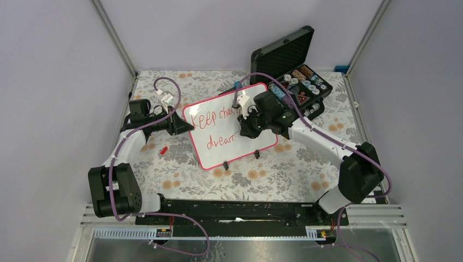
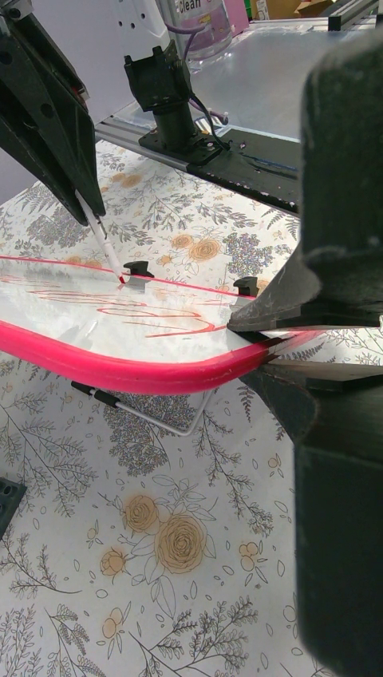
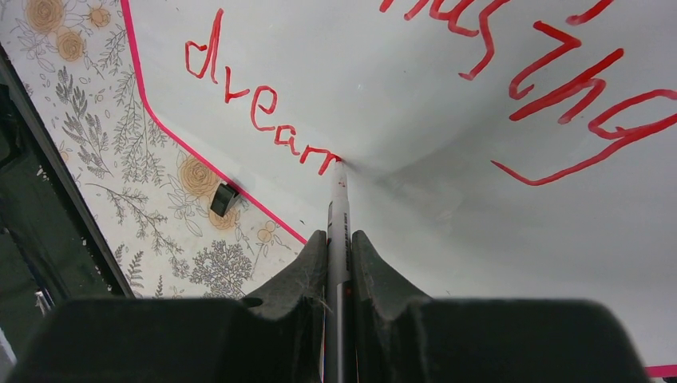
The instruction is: Write a sentence on the whiteboard
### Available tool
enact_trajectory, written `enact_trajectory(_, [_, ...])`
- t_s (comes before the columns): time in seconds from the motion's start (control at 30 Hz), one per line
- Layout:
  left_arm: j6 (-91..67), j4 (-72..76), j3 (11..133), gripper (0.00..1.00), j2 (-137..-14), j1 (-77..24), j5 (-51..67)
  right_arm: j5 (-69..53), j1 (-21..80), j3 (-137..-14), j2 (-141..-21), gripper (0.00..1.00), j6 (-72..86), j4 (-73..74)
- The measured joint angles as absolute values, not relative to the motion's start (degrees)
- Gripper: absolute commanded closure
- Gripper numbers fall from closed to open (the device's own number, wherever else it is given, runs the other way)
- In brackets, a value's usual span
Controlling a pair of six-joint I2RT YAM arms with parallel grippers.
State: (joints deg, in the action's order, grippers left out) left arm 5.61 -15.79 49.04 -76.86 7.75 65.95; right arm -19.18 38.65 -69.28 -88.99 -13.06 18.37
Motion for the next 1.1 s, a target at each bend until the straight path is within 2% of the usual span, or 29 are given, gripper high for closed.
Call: enact_trajectory(1.1, [5.7,-15.8,49.0,1.0,-76.9,7.7,66.0,-22.0,37.3,-65.5,-88.1,1.0,-13.1,18.5])
